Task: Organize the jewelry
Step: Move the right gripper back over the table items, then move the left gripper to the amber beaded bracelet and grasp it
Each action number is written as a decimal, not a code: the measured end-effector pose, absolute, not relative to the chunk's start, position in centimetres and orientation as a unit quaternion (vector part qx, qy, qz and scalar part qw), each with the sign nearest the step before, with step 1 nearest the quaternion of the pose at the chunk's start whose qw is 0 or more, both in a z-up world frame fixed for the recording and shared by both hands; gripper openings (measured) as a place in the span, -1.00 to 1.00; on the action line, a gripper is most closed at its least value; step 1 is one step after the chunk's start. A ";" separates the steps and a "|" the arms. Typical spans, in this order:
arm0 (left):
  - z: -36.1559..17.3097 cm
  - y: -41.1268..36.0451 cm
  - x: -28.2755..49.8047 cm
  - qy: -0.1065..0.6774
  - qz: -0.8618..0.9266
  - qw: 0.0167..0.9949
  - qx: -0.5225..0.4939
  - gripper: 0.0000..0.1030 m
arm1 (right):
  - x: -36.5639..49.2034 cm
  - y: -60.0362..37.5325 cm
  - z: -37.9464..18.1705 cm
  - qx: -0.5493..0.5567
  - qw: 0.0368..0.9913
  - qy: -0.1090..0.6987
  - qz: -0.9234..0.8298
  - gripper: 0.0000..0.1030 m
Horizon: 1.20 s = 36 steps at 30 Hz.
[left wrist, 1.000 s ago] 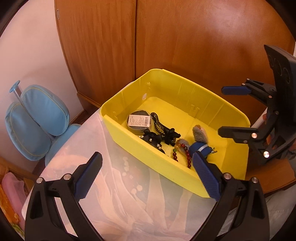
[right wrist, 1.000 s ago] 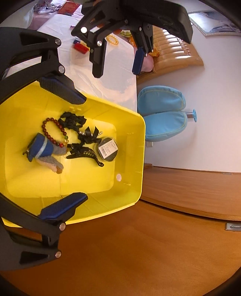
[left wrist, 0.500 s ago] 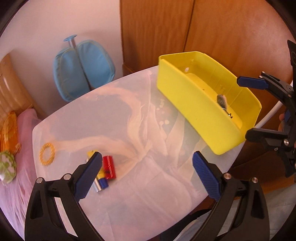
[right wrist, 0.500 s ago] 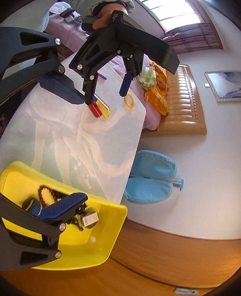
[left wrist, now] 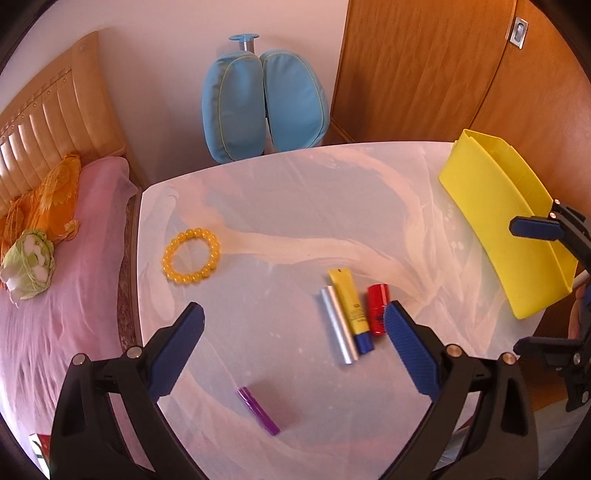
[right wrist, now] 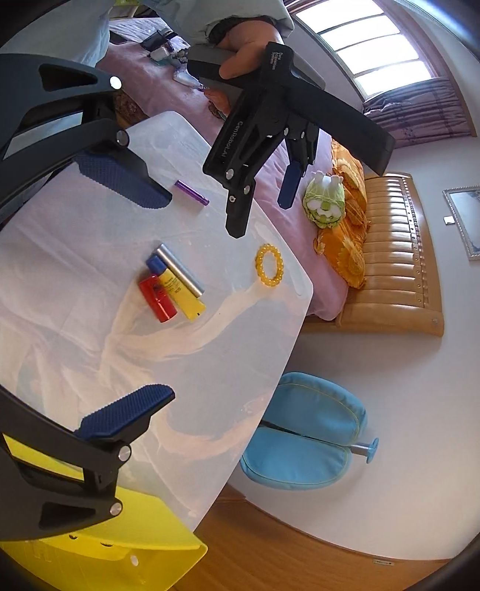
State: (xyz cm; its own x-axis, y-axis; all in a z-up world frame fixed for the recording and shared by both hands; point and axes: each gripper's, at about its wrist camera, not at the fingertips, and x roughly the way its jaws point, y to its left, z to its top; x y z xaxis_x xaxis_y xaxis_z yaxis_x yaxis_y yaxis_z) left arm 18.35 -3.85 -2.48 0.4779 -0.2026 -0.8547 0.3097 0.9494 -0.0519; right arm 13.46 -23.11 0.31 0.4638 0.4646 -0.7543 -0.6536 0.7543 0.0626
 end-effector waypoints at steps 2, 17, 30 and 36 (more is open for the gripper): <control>-4.0 -2.9 20.4 0.497 -0.165 0.850 0.065 0.85 | 15.2 -21.6 -0.8 -0.111 0.842 0.417 0.325 0.88; -11.1 -1.1 27.2 0.529 -0.242 0.804 0.126 0.82 | 22.4 -17.4 -6.2 -0.138 0.827 0.481 0.258 0.89; -11.8 0.4 27.3 0.512 -0.258 0.807 0.138 -0.29 | 22.8 -18.1 -6.4 -0.139 0.824 0.488 0.252 0.88; -11.7 0.8 27.3 0.518 -0.266 0.802 0.132 -0.79 | 22.4 -18.0 -6.3 -0.140 0.823 0.488 0.255 0.88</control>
